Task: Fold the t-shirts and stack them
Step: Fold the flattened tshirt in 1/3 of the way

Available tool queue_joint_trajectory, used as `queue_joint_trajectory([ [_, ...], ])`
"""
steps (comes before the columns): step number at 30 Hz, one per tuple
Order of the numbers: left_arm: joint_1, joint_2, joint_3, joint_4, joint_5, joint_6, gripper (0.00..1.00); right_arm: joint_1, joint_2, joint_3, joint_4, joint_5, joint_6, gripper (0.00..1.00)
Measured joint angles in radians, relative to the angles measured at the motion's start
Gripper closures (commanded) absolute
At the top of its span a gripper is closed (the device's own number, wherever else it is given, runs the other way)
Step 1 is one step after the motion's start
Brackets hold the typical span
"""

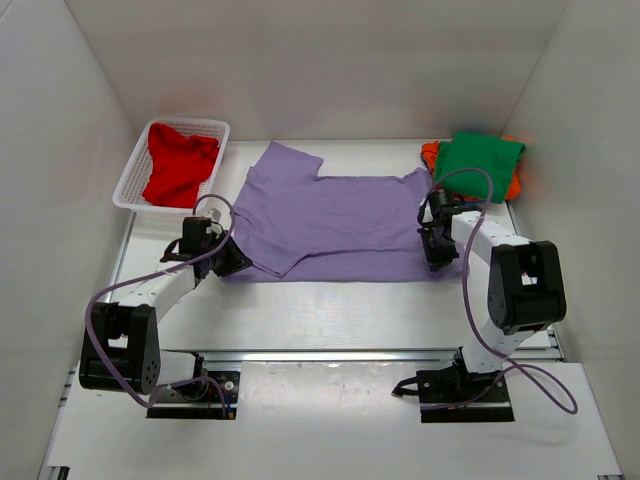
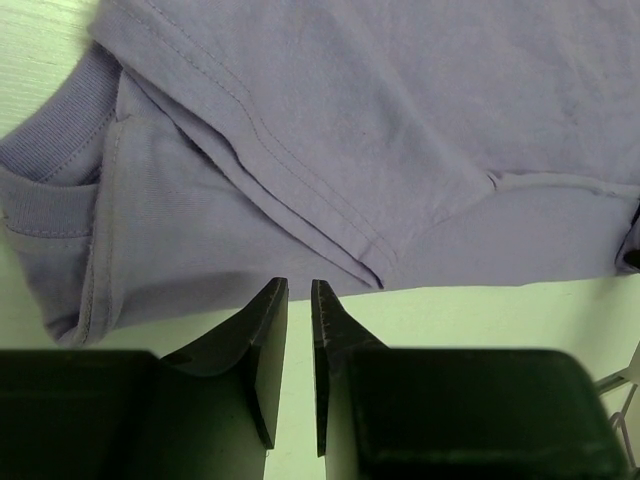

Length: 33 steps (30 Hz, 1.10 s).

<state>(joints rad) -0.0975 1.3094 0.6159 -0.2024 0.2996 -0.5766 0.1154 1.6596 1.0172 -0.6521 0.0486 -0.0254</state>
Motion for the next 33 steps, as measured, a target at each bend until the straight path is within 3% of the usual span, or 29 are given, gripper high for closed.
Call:
queue_joint_trajectory([
  [7, 0.000, 0.000, 0.000, 0.000, 0.000, 0.000, 0.74, -0.013, 0.000, 0.117, -0.069, 0.030, -0.011, 0.99],
  [10, 0.000, 0.000, 0.000, -0.002, 0.000, 0.001, 0.74, -0.043, 0.014, 0.233, -0.087, 0.079, -0.027, 0.80],
  [13, 0.002, 0.000, 0.000, -0.009, 0.000, 0.003, 0.74, -0.074, 0.043, 0.343, -0.082, 0.151, -0.027, 0.69],
  [17, 0.002, 0.000, 0.000, -0.021, -0.004, 0.015, 0.73, -0.077, 0.054, 0.374, -0.075, 0.236, -0.027, 0.69],
  [22, -0.022, 0.009, 0.002, -0.045, -0.024, 0.038, 0.72, -0.025, 0.034, 0.265, -0.062, 0.244, -0.017, 0.72],
  [26, -0.056, 0.039, 0.004, -0.054, -0.050, 0.046, 0.72, -0.012, -0.006, 0.152, -0.029, 0.118, -0.003, 0.82],
  [33, -0.157, 0.161, 0.119, -0.101, -0.193, 0.072, 0.74, -0.032, -0.027, 0.049, 0.040, -0.061, 0.060, 0.82],
])
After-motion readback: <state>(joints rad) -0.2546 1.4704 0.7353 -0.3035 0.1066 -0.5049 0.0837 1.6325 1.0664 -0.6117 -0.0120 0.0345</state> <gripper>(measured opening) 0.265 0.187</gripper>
